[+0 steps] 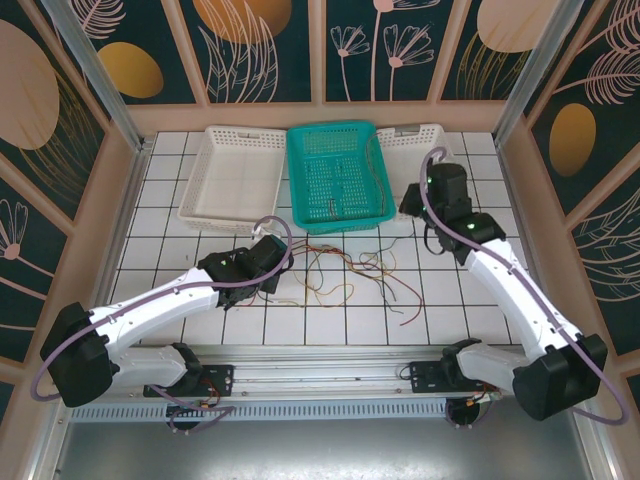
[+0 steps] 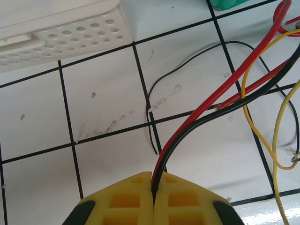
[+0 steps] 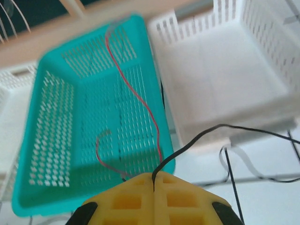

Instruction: Untangle the cables

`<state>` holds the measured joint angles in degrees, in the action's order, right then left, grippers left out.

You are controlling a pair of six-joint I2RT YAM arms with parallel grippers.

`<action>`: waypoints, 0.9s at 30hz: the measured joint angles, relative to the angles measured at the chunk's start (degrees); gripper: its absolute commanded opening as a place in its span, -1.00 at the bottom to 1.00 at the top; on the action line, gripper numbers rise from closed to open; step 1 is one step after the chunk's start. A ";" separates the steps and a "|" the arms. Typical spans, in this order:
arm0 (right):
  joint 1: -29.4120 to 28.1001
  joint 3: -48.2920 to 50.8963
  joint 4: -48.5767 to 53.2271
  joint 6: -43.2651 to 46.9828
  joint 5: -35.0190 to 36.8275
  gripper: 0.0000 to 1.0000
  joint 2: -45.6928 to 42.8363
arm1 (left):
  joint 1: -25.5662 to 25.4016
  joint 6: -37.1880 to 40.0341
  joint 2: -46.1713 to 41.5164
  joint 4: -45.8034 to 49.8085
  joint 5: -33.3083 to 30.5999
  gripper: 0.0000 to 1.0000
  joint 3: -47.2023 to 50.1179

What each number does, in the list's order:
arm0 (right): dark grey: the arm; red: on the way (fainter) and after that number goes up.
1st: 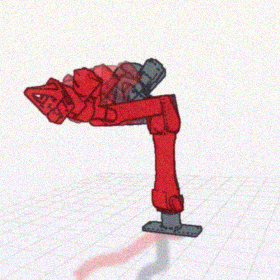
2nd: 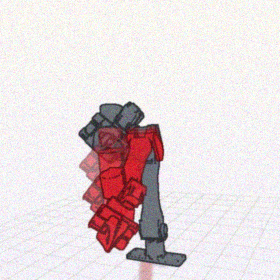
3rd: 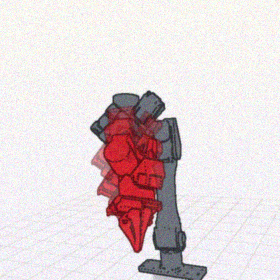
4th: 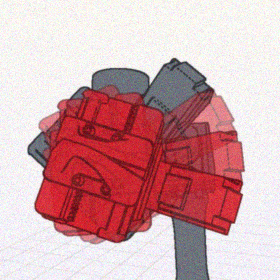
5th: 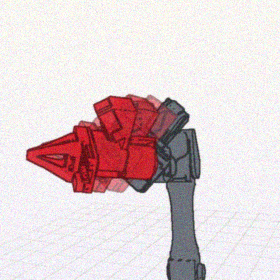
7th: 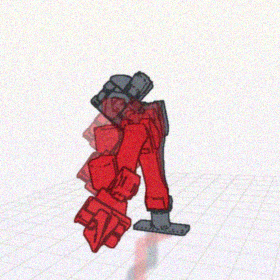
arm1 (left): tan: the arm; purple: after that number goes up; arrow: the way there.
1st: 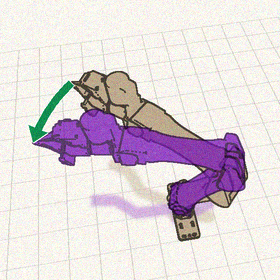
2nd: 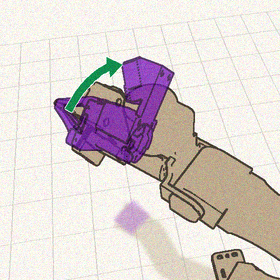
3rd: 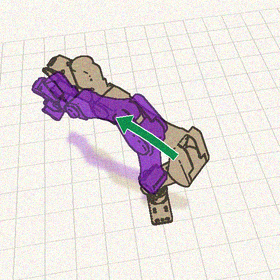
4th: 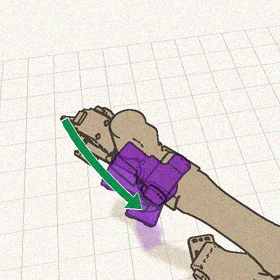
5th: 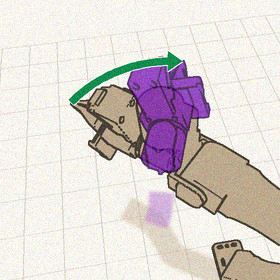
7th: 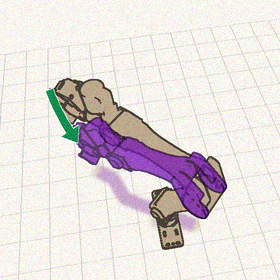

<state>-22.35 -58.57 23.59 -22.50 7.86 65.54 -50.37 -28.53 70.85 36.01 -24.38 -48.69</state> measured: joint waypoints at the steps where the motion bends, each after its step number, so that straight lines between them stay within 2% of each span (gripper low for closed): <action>1: -0.63 1.99 -0.39 -0.48 -0.24 -1.00 0.02 | -0.11 0.00 0.00 0.00 -0.02 -1.00 0.00; 10: -3.67 14.14 -4.31 -3.87 -1.97 -0.98 4.13 | -0.33 0.02 0.13 0.00 0.00 -1.00 0.00; 14: -3.91 16.00 -5.62 -4.55 -1.90 -0.92 8.44 | -0.33 0.00 0.15 0.00 0.00 -1.00 0.00; 27: -2.73 17.22 -12.09 -4.94 -2.36 -0.54 17.42 | -0.59 0.00 0.79 0.00 0.00 -1.00 0.00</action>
<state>-25.08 -41.34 11.51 -27.44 5.50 82.96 -50.96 -28.53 71.64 36.01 -24.38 -48.69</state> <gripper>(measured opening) 0.213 0.060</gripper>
